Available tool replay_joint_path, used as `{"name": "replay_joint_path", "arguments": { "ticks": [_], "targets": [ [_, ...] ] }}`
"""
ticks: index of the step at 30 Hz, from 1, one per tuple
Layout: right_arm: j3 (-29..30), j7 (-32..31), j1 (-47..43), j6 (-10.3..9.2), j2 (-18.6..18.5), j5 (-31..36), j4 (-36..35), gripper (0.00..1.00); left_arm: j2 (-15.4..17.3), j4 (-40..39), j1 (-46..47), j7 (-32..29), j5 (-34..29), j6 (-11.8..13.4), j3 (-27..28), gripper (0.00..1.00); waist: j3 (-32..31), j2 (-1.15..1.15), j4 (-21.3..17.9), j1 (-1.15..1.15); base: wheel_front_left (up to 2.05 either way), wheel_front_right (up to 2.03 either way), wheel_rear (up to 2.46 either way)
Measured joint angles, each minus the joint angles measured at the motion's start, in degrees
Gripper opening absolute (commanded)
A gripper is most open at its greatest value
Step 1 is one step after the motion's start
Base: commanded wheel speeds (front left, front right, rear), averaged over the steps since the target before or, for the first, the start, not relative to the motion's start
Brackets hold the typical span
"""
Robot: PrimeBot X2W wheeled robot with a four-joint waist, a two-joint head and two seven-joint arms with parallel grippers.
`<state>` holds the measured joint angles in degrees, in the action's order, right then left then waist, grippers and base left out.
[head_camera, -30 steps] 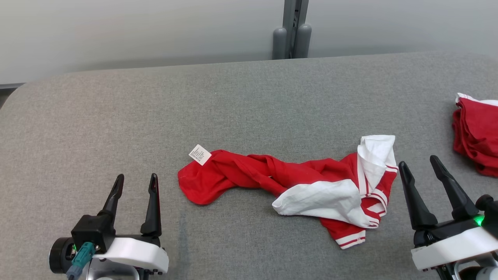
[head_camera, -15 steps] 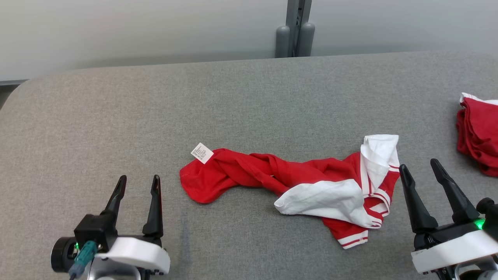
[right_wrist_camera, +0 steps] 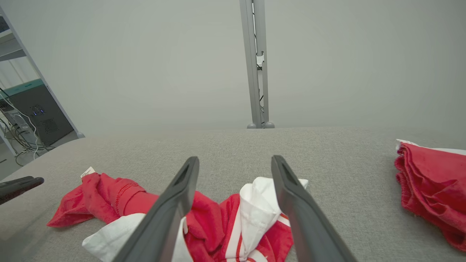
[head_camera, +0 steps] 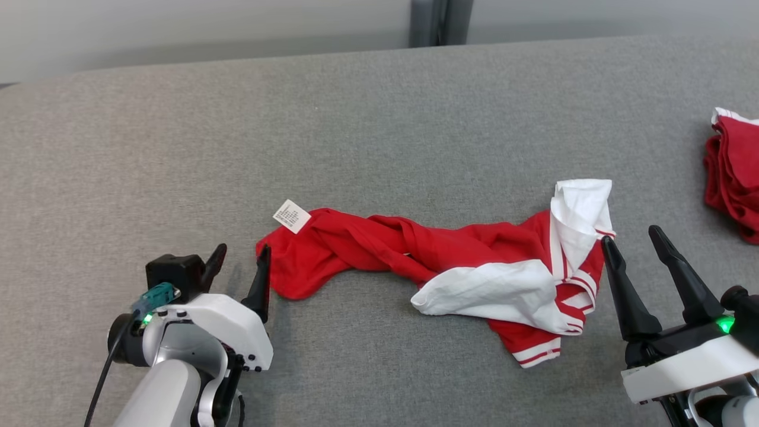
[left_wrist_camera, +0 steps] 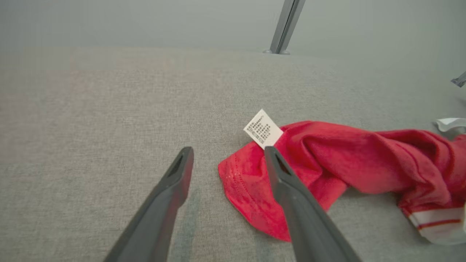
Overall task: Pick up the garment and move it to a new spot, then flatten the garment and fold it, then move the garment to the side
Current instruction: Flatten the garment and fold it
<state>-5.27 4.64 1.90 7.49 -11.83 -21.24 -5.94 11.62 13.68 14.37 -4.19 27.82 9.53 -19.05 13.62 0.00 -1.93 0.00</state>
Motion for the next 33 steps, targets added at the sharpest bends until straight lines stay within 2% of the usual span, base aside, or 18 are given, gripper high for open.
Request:
{"name": "replay_joint_path", "arguments": {
  "ticks": [8,9,10,11,12,22,32,33],
  "targets": [
    [-0.92,-0.52,0.75,0.0,-0.83,-0.02,1.55,1.0,-1.48,8.87,2.97,-0.89,1.79,-2.89,-0.9,1.0,1.94,0.0,-1.43,0.0,0.0,0.0,0.0],
    [-1.07,-0.75,0.85,0.0,-1.08,-0.02,1.78,1.0,-1.56,9.84,3.31,-0.84,2.14,-2.94,-0.82,0.89,2.04,0.0,-1.54,0.0,0.0,0.0,0.0],
    [-1.24,-1.12,0.87,0.0,-1.3,-0.04,1.92,1.0,-1.57,10.57,3.64,-0.56,2.35,-3.23,-0.74,0.38,2.14,0.0,-1.68,0.0,0.0,0.0,0.0],
    [-1.24,-1.11,0.9,0.0,-1.32,-0.14,2.01,1.0,-1.63,11.26,4.0,-0.24,2.61,-3.59,-0.64,0.38,2.23,0.0,-1.78,0.0,0.0,0.0,0.0],
    [-1.32,-1.14,0.97,0.0,-1.38,-0.3,2.27,1.0,-1.78,12.05,4.39,0.12,2.82,-4.02,-0.65,0.0,2.26,0.0,-1.82,0.0,0.0,0.0,0.0],
    [-6.7,-4.82,2.26,0.0,-3.81,-2.0,2.93,1.0,-2.54,16.67,6.08,3.41,2.93,-4.95,-0.94,0.0,1.96,0.0,-1.38,0.0,0.0,0.0,0.0],
    [-15.41,-10.8,5.89,0.0,-8.72,-6.61,4.92,1.0,-3.8,19.25,7.93,5.77,2.53,-5.94,-2.35,0.0,2.46,0.0,1.19,0.0,0.0,0.0,0.0],
    [-15.96,-11.31,6.31,0.0,-9.07,-6.99,5.0,0.89,-3.94,19.39,8.14,6.01,2.53,-5.97,-2.46,0.0,2.53,0.0,1.34,0.0,0.0,0.0,0.0]
  ]
}}
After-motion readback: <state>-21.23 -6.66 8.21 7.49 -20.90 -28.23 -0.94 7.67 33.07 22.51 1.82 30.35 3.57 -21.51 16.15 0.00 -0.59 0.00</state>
